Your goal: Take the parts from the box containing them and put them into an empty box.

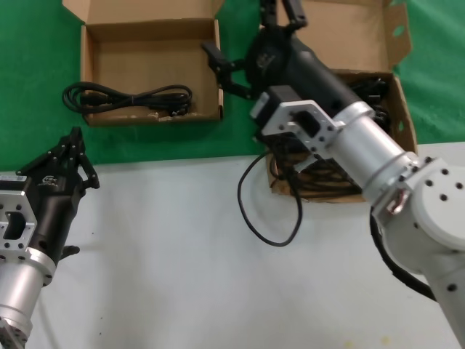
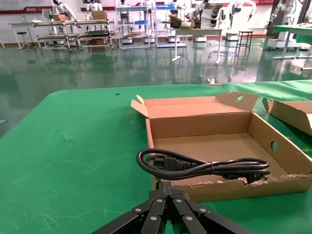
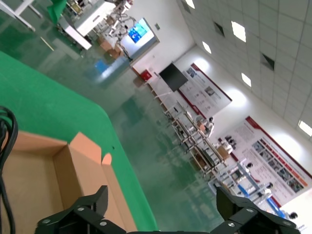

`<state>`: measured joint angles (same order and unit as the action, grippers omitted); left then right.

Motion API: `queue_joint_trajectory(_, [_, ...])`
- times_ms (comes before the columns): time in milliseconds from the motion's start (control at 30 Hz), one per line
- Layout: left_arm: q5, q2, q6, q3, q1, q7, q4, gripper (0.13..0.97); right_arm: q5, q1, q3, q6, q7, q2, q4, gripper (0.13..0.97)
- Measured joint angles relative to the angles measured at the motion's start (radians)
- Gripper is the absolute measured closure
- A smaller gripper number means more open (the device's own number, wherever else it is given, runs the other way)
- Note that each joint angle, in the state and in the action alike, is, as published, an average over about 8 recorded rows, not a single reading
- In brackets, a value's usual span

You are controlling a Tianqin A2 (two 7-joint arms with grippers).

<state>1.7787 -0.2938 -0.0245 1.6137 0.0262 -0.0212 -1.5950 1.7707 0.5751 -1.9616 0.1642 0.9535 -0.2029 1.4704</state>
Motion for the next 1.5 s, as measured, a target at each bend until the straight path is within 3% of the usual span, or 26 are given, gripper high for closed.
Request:
queue_joint_trajectory(333, [0.0, 0.0, 0.0, 0.0, 0.0, 0.0, 0.0, 0.952, -0.056, -0.082, 0.088, 0.029, -0.067, -0.013, 0.052, 0.234])
queue_joint_trajectory(633, [0.0, 0.0, 0.0, 0.0, 0.0, 0.0, 0.0, 0.952, -0.066, -0.101, 0.117, 0.039, -0.078, -0.01, 0.054, 0.149])
queue_joint_trajectory(1167, [0.002, -0.001, 0.002, -0.001, -0.002, 0.002, 0.0, 0.903, -0.057, -0.146, 0.14, 0.02, -0.161, -0.018, 0.061, 0.129])
queue_joint_trajectory(1500, [0.005, -0.001, 0.006, -0.003, -0.006, 0.005, -0.001, 0.768, -0.045, -0.208, 0.172, -0.007, -0.276, -0.029, 0.071, 0.129])
